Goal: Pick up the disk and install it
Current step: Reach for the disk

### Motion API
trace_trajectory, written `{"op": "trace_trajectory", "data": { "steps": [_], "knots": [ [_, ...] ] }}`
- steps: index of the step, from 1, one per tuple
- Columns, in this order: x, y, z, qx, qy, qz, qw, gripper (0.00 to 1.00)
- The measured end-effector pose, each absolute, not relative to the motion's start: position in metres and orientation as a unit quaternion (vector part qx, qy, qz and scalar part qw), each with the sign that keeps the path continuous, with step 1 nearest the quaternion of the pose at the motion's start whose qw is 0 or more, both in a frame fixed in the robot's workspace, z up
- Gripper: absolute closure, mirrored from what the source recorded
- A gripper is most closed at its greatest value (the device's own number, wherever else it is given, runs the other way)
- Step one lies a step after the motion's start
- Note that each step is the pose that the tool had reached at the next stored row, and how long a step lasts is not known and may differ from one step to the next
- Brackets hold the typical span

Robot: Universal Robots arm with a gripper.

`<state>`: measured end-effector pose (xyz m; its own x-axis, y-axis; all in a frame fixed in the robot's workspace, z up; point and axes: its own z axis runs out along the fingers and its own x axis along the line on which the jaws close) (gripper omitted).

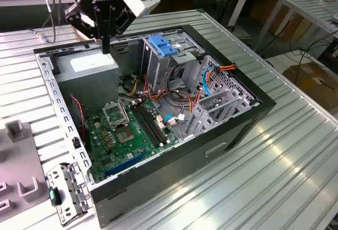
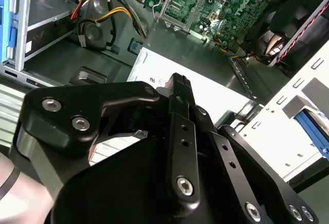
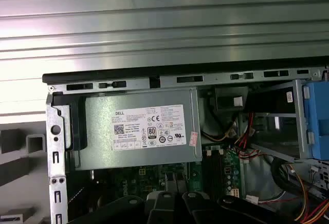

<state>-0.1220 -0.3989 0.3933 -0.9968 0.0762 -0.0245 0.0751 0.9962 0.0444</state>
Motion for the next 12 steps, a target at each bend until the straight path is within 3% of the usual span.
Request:
{"op": "trace_trajectory", "data": {
  "steps": [12],
  "knots": [
    [-0.1253, -0.3989, 0.3933, 0.038, 0.999, 0.022, 0.013, 0.89]
  ]
}}
